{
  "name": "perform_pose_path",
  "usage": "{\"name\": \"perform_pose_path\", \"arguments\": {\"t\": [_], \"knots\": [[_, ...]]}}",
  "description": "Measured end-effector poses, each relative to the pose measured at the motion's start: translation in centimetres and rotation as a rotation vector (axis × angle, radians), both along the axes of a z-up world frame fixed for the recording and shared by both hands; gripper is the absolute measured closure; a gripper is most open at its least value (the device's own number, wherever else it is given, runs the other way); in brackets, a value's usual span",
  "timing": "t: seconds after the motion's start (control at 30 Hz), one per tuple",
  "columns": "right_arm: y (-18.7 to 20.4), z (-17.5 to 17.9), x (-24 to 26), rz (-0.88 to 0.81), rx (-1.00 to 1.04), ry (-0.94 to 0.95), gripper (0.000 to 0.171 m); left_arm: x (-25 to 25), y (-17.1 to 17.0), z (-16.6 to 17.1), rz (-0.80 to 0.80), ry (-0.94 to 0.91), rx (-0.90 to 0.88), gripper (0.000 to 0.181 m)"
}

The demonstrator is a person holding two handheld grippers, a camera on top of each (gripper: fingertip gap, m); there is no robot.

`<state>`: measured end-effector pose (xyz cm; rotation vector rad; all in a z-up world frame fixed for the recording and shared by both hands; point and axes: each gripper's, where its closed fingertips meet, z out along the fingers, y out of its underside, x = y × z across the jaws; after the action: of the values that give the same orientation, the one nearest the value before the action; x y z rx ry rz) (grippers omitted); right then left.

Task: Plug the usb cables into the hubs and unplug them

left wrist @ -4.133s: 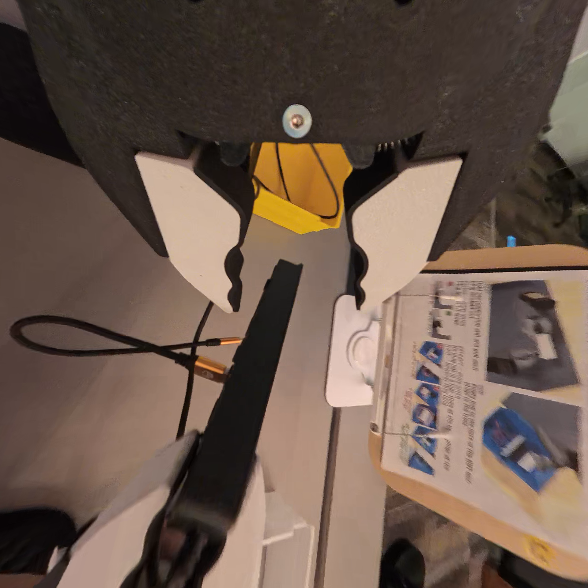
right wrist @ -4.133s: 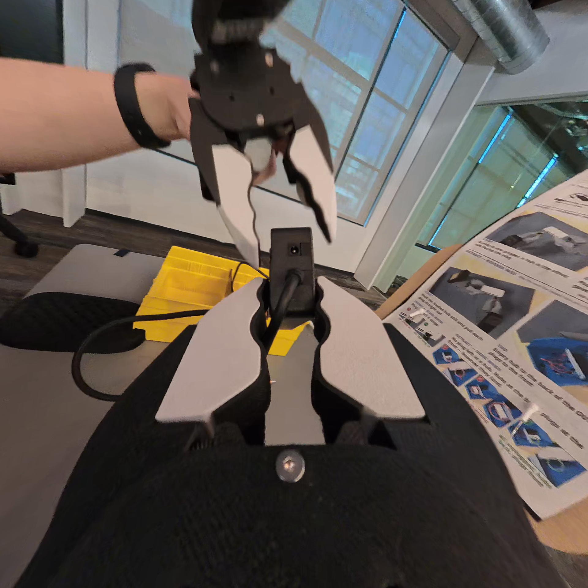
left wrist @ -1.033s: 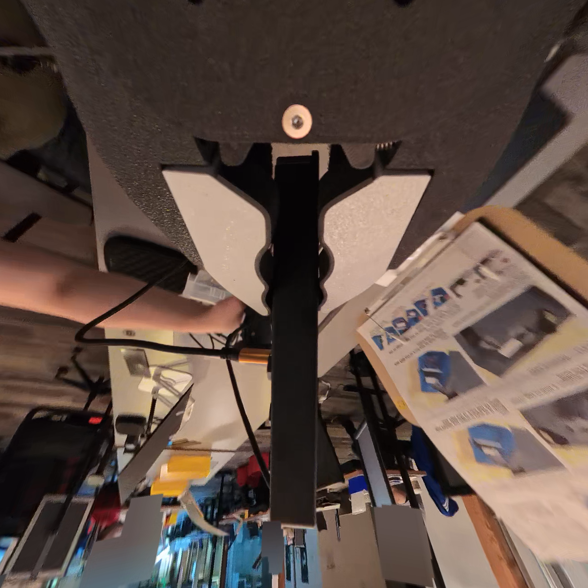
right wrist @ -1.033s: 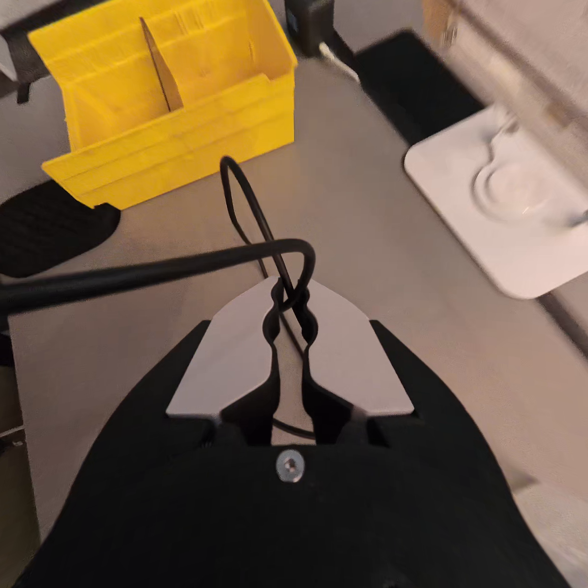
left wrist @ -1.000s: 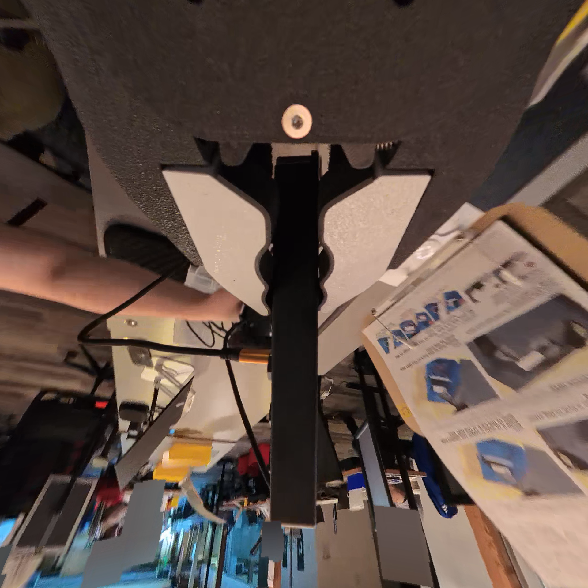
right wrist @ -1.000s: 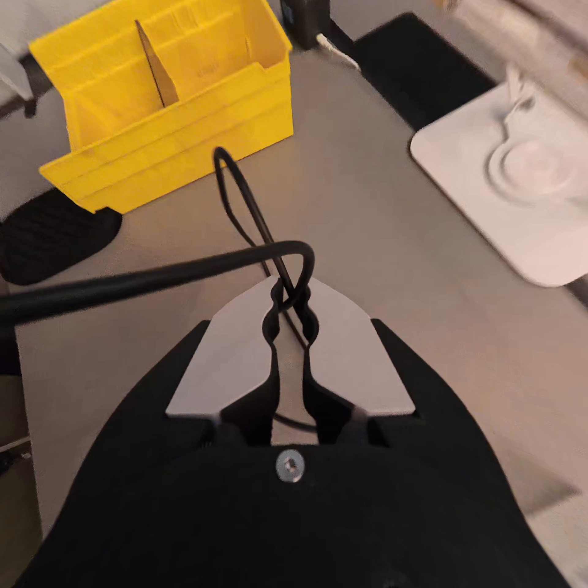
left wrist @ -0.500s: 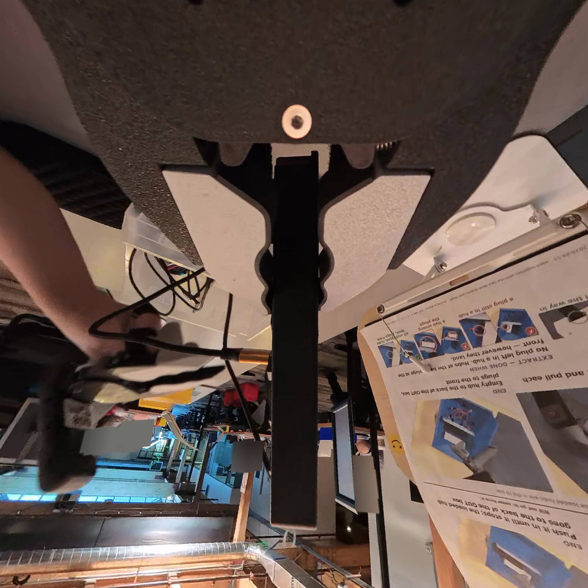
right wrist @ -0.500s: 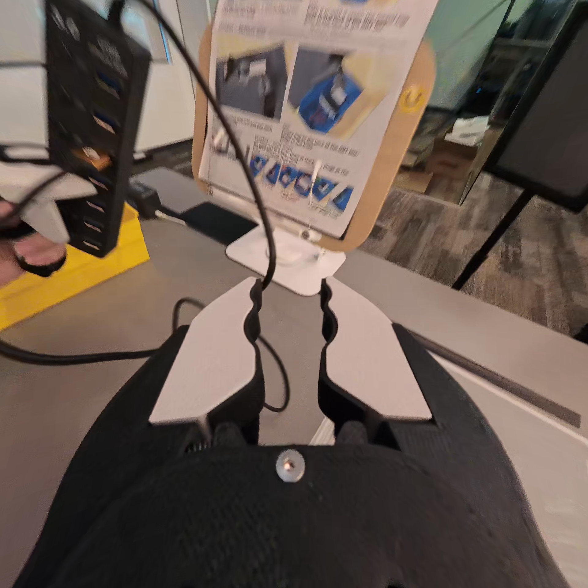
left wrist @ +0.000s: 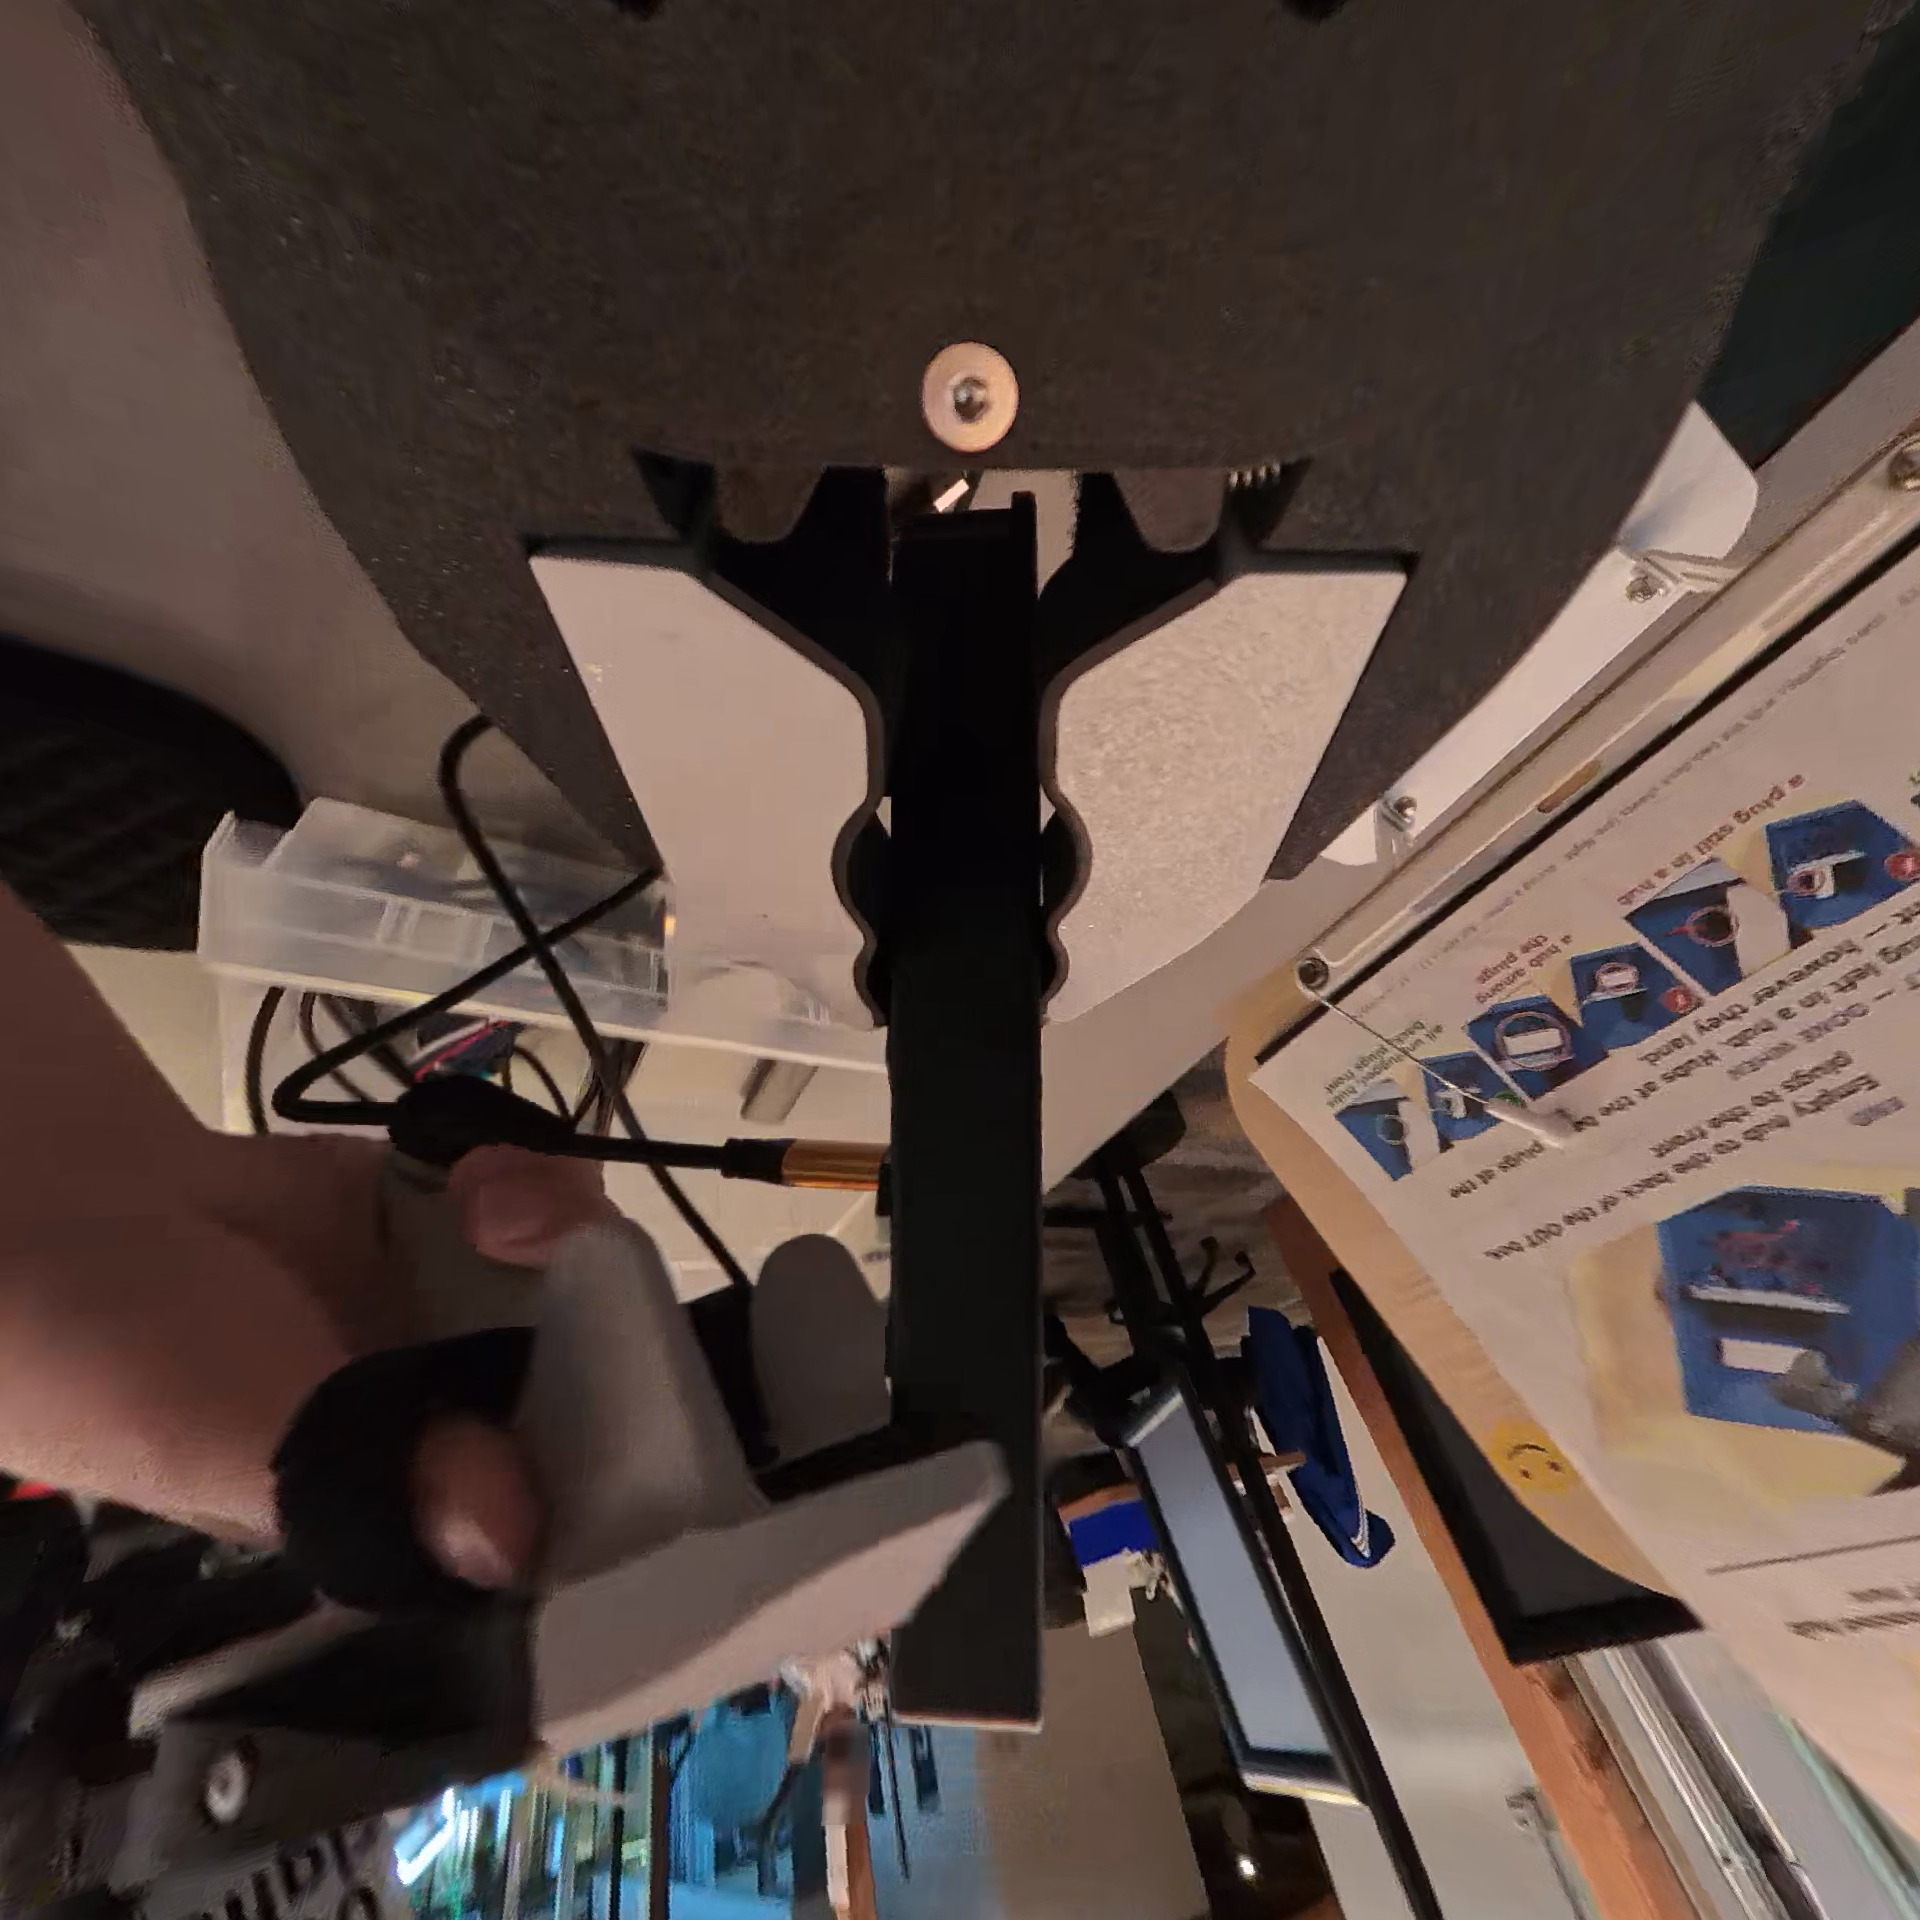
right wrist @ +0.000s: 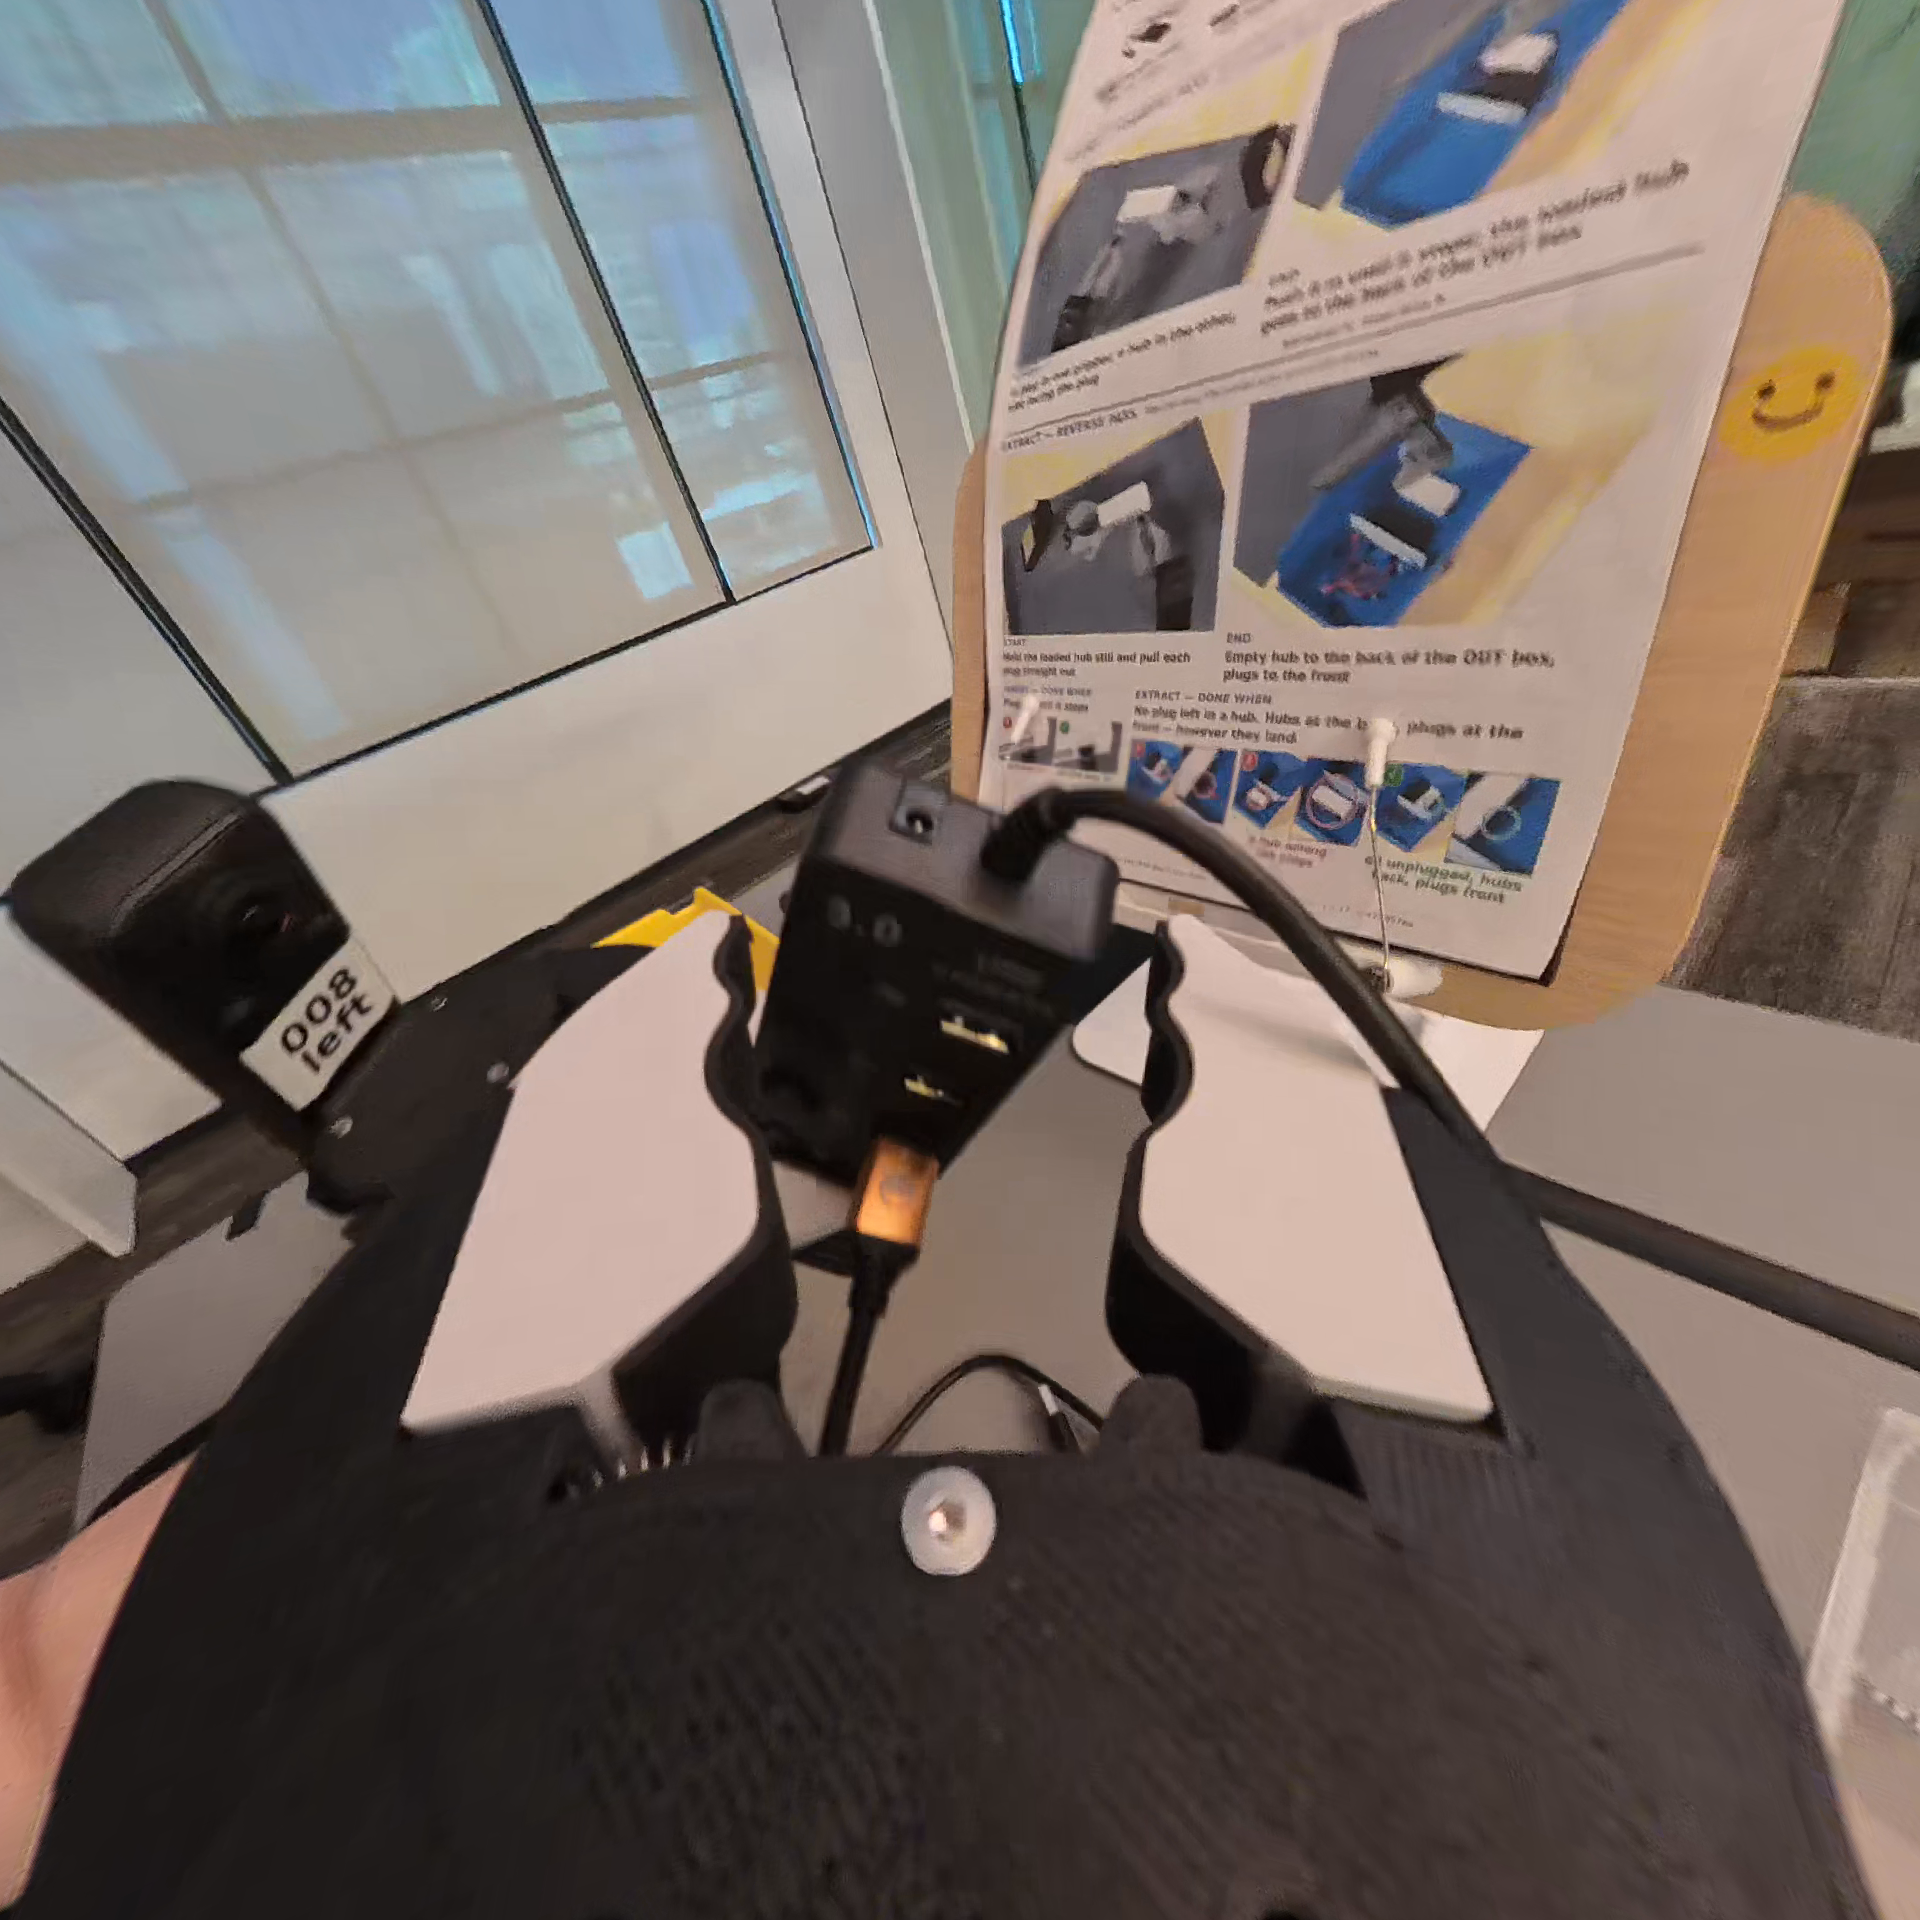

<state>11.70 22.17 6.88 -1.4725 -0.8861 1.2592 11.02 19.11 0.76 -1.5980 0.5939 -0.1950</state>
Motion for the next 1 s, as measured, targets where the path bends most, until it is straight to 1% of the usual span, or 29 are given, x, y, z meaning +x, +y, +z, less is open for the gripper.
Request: {"name": "perform_pose_path", "arguments": {"t": [0.07, 0.1, 0.2, 0.3, 0.37, 0.4, 0.43, 0.53, 0.57, 0.63, 0.73, 0.77, 0.8, 0.87, 0.9, 0.97, 1.0], "knots": [[0.7, -0.9, 0.1, -0.015, -0.029, -0.023, 0.099, 0.8, 0.2, -0.9, -0.01, 0.043, -0.012, 0.157], [0.7, -1.3, 0.1, 0.003, -0.04, -0.033, 0.105, 1.2, 0.3, -1.3, -0.019, 0.052, -0.03, 0.157], [0.9, -2.0, 0.3, 0.02, -0.118, -0.045, 0.109, 1.4, 0.6, -2.2, -0.025, 0.063, -0.076, 0.157], [1.0, -2.4, 0.1, 0.006, -0.123, -0.049, 0.11, 1.4, 0.9, -3.0, 0.003, 0.076, -0.109, 0.155], [0.5, -2.4, -0.2, 0.015, -0.12, -0.051, 0.11, 1.5, 1.2, -4.0, 0.024, 0.095, -0.151, 0.136], [0.3, -2.3, -0.3, 0.019, -0.114, -0.052, 0.11, 1.4, 1.5, -4.6, 0.039, 0.107, -0.171, 0.131], [0.1, -2.3, -0.4, 0.019, -0.105, -0.06, 0.11, 1.5, 1.6, -5.0, 0.04, 0.113, -0.189, 0.132], [-0.2, -2.4, -0.5, -0.005, -0.051, -0.095, 0.11, 1.7, 1.8, -5.6, 0.035, 0.102, -0.209, 0.151], [-0.3, -2.4, -0.5, -0.008, -0.041, -0.1, 0.11, 1.7, 1.9, -5.7, 0.035, 0.094, -0.214, 0.154], [-0.4, -2.3, -0.6, -0.006, -0.017, -0.098, 0.11, 1.5, 2.0, -5.7, 0.037, 0.069, -0.224, 0.155], [-1.4, -1.5, -0.8, 0.04, 0.035, -0.086, 0.11, 0.9, 2.3, -5.2, 0.062, 0.048, -0.167, 0.155], [-1.7, -1.2, -0.5, 0.047, 0.05, -0.109, 0.104, 0.5, 2.4, -4.9, 0.08, 0.027, -0.158, 0.155], [-2.2, -0.4, 0.1, 0.045, 0.081, -0.117, 0.103, 0.0, 2.4, -4.6, 0.096, -0.008, -0.148, 0.155], [-3.1, 2.5, 2.1, -0.019, 0.18, -0.07, 0.105, -1.0, 2.5, -3.5, 0.107, -0.107, -0.118, 0.155], [-3.7, 4.4, 3.4, -0.067, 0.242, -0.013, 0.108, -1.7, 2.4, -2.9, 0.119, -0.158, -0.098, 0.155], [-5.1, 7.9, 5.9, -0.175, 0.34, 0.158, 0.126, -3.1, 2.3, -2.0, 0.149, -0.229, -0.06, 0.155], [-6.0, 9.0, 6.7, -0.208, 0.369, 0.26, 0.134, -3.8, 2.3, -1.6, 0.172, -0.244, -0.039, 0.155]]}}
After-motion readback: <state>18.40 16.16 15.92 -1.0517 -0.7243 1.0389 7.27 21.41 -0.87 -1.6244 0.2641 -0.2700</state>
